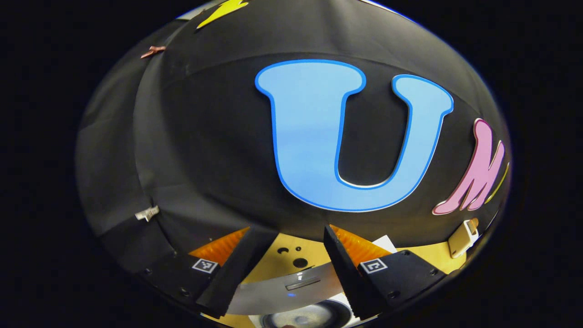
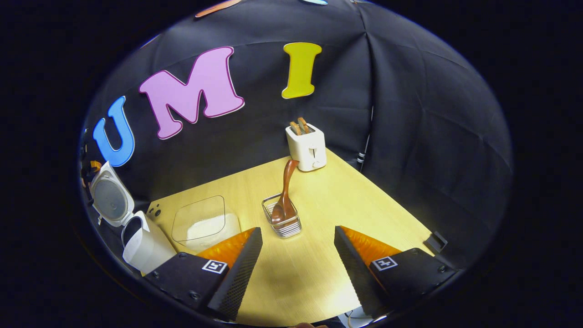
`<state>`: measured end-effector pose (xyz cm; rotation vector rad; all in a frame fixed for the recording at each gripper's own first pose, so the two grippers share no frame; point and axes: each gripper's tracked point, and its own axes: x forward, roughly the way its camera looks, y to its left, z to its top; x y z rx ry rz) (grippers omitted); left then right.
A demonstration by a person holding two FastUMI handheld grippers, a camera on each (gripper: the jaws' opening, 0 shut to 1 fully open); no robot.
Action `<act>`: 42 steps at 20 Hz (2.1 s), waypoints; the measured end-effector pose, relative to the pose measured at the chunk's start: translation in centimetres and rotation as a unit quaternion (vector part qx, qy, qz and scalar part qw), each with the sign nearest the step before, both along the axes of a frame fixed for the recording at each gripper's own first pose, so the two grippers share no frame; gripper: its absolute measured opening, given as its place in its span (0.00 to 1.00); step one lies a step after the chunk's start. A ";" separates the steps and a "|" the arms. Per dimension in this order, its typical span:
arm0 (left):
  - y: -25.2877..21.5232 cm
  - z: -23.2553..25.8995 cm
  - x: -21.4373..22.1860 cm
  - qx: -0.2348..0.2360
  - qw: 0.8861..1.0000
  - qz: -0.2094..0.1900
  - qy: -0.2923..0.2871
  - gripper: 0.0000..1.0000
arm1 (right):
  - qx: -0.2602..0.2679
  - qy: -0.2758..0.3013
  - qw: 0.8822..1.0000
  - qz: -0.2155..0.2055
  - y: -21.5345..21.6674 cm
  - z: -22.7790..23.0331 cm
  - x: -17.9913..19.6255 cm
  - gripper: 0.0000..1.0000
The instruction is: Close the left gripper, press the button to open the rice cooker; take a wooden spoon from the chopstick holder with the right hand, scoop a spoonful of rice and pour it into the rice cooker, then put the wooden spoon back into the chopstick holder.
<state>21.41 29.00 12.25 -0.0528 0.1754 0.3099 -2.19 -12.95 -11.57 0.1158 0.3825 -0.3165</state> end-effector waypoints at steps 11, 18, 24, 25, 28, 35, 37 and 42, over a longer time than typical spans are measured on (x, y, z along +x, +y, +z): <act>-6.1 -5.8 -6.6 -0.034 0.999 0.005 0.039 0.99 | 0.026 0.049 0.995 0.080 3.1 -4.3 2.8 0.99; -9.2 -12.4 -10.1 -0.056 0.996 0.024 0.058 0.98 | 0.022 0.086 0.987 0.134 4.4 -6.4 2.6 0.99; -10.0 -15.9 -11.1 -0.033 0.998 0.040 0.047 0.97 | 0.011 0.106 0.981 0.164 4.5 -7.5 2.1 0.99; -10.1 -16.4 -11.2 -0.032 0.997 0.044 0.046 0.97 | 0.011 0.109 0.979 0.169 4.5 -7.6 2.0 0.99; -10.6 -18.4 -11.5 -0.019 0.997 0.052 0.048 0.98 | 0.006 0.112 0.976 0.187 4.4 -7.9 2.0 0.99; -11.2 -24.3 -11.8 0.009 0.994 0.072 0.083 0.98 | 0.008 0.120 0.972 0.200 4.0 -8.8 1.8 0.99; -11.1 -24.3 -11.6 0.017 0.994 0.077 0.077 0.98 | 0.009 0.122 0.972 0.200 3.9 -9.1 1.8 0.99; -11.3 -24.6 -11.7 0.035 0.995 0.081 0.055 0.99 | 0.008 0.126 0.970 0.206 4.5 -9.7 1.8 0.99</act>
